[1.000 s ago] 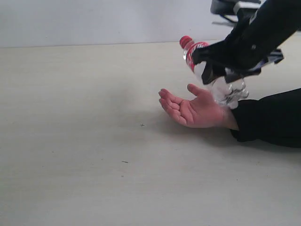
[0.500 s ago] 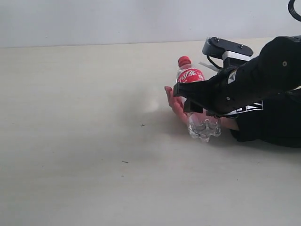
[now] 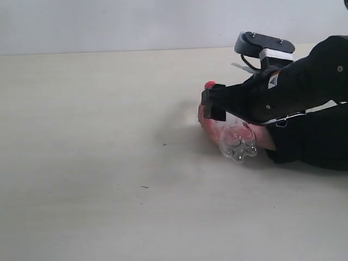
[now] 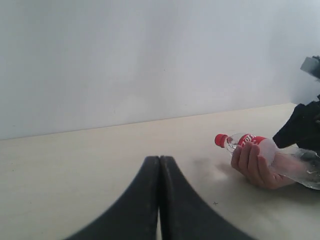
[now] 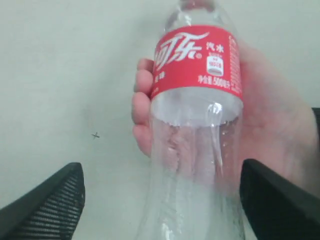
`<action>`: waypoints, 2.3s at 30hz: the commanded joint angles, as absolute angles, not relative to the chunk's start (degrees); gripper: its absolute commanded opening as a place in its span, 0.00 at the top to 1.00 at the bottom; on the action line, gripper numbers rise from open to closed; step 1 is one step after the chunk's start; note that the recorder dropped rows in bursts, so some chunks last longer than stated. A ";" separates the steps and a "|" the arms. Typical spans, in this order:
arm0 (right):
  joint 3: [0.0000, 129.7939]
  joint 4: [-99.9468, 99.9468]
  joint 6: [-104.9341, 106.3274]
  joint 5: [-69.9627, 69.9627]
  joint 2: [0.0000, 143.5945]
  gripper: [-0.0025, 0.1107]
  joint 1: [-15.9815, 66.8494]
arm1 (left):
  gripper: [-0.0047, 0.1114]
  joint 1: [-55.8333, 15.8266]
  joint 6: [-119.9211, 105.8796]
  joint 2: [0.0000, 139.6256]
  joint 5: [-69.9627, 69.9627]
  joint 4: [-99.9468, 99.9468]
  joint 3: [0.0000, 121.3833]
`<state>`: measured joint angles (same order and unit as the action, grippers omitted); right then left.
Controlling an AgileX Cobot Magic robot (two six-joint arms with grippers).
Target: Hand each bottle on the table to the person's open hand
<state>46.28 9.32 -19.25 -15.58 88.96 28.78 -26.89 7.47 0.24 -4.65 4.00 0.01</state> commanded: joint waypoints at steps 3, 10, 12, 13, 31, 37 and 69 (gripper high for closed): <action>46.13 7.17 -17.62 -16.92 75.76 0.37 29.00 | 0.95 -26.82 7.65 0.19 -4.68 3.90 0.00; 38.86 1.18 -16.45 -18.69 59.02 0.97 29.00 | 0.95 -26.82 7.65 0.19 -4.68 3.90 0.00; 34.56 0.00 -16.45 -15.08 54.04 0.98 29.00 | 0.95 -26.82 7.65 0.19 -4.68 3.90 0.00; 32.88 -0.77 -16.45 -13.29 51.42 0.98 29.00 | 0.95 -26.82 7.65 0.19 -4.68 3.90 0.00; 23.74 -3.43 -16.45 -11.76 21.52 0.98 29.00 | 0.95 -26.82 7.65 0.19 -4.68 3.90 0.00; 23.74 -3.33 -16.45 -11.76 20.73 0.98 29.00 | 0.95 -26.82 7.65 0.19 -4.68 3.90 0.00; 23.74 -3.20 -15.68 0.87 20.19 0.98 14.32 | 0.95 -26.82 7.65 0.19 -4.68 3.90 0.00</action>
<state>24.10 -3.30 -16.07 -2.58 20.87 19.45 -26.89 7.47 0.24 -4.65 4.00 0.01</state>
